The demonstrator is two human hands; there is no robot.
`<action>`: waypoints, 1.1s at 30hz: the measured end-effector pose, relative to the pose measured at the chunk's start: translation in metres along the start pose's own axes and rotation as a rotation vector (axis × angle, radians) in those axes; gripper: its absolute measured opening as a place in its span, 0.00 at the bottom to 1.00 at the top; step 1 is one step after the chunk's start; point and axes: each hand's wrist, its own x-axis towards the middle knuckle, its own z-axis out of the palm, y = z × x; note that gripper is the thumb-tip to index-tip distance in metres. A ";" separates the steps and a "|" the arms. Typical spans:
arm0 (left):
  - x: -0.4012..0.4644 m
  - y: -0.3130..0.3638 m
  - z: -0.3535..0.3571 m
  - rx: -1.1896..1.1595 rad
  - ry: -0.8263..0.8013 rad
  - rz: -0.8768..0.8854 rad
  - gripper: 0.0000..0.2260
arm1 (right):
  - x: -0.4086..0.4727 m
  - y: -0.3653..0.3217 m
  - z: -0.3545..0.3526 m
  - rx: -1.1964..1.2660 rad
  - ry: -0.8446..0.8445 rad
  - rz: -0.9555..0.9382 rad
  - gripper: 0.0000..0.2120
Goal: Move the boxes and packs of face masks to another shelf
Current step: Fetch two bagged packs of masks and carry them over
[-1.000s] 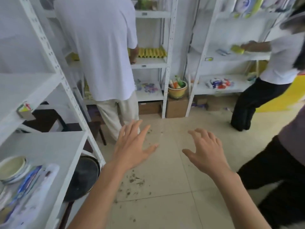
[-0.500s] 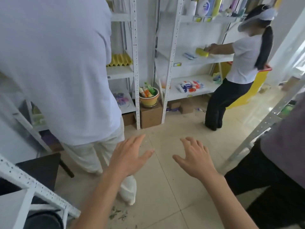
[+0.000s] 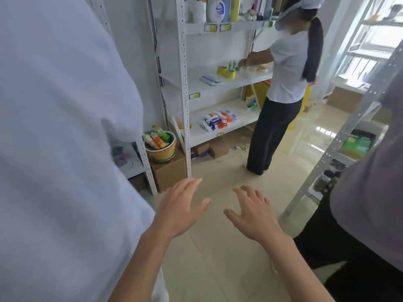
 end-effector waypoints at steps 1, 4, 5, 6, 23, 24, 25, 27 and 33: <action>0.015 0.001 0.007 0.003 0.009 -0.008 0.31 | 0.015 0.008 -0.002 -0.003 0.003 -0.009 0.34; 0.057 0.005 0.023 0.032 0.023 -0.047 0.32 | 0.059 0.032 -0.012 -0.018 0.002 -0.045 0.34; 0.070 0.006 0.027 0.049 0.035 -0.060 0.32 | 0.073 0.040 -0.017 -0.030 0.008 -0.060 0.34; 0.083 0.008 0.031 0.061 0.046 -0.074 0.32 | 0.088 0.048 -0.022 -0.045 0.011 -0.071 0.34; 0.334 -0.046 0.054 0.214 0.116 -0.178 0.35 | 0.350 0.074 -0.041 -0.040 -0.008 -0.173 0.35; 0.356 -0.052 0.051 0.219 0.123 -0.180 0.35 | 0.372 0.073 -0.046 -0.045 -0.007 -0.175 0.35; 0.376 -0.058 0.049 0.219 0.126 -0.185 0.35 | 0.393 0.073 -0.049 -0.045 -0.010 -0.177 0.35; 0.413 -0.067 0.045 0.213 0.120 -0.175 0.34 | 0.430 0.073 -0.054 -0.040 -0.011 -0.174 0.35; 0.525 -0.092 0.047 0.190 0.106 -0.177 0.33 | 0.538 0.085 -0.067 0.013 -0.007 -0.142 0.32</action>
